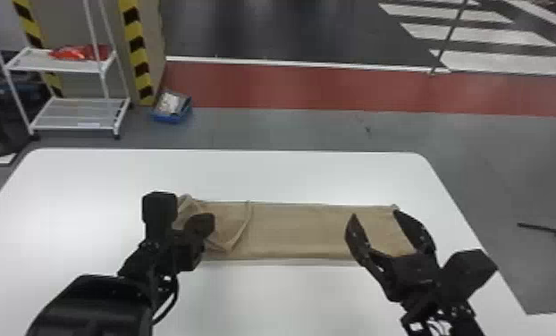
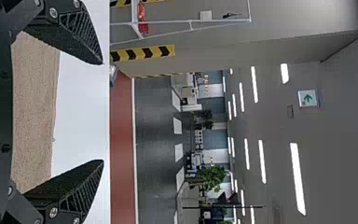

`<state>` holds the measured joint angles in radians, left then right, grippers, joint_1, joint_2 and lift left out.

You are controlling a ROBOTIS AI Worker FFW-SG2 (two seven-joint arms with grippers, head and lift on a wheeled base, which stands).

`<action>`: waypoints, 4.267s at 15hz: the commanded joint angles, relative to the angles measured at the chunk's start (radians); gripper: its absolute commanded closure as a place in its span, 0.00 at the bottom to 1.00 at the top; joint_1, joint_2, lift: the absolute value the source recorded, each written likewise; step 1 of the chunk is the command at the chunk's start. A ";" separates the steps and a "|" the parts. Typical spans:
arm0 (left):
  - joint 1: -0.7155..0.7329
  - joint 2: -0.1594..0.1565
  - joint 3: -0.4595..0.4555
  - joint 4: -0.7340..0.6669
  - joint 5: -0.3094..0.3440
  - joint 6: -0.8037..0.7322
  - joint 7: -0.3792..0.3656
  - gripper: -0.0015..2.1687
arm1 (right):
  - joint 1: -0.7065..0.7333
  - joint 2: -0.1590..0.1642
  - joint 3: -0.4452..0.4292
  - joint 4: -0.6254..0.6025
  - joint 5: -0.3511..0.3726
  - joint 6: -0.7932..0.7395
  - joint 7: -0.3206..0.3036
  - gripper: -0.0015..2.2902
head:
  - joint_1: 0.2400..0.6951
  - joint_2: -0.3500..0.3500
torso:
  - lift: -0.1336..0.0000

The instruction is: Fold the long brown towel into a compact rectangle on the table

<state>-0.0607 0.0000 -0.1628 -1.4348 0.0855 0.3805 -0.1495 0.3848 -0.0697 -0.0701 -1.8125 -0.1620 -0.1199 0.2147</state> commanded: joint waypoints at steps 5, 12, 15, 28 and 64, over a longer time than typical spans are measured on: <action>-0.030 -0.003 -0.081 -0.018 0.014 -0.016 0.074 0.79 | -0.021 -0.016 -0.007 0.059 -0.028 -0.028 0.000 0.06 | 1.00 0.24 | 0.58; 0.213 -0.003 0.052 -0.288 -0.044 0.134 0.070 0.79 | -0.057 -0.022 0.001 0.082 -0.028 -0.019 -0.001 0.06 | 1.00 0.27 | 0.58; 0.223 -0.003 0.069 -0.279 -0.044 0.125 0.077 0.79 | -0.057 -0.022 0.018 0.076 -0.021 -0.019 0.000 0.06 | 1.00 0.33 | 0.58; 0.119 -0.003 0.028 -0.128 -0.096 0.091 0.096 0.79 | -0.038 -0.025 -0.088 0.044 -0.060 -0.010 -0.040 0.06 | 1.00 0.29 | 0.58; 0.110 -0.003 -0.032 -0.197 -0.046 -0.111 0.110 0.78 | -0.032 -0.032 -0.139 0.064 -0.119 -0.016 -0.046 0.06 | 1.00 0.05 | 0.58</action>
<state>0.0395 0.0000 -0.2416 -1.6277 0.0776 0.2690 -0.0402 0.3543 -0.1021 -0.2129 -1.7496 -0.2806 -0.1357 0.1673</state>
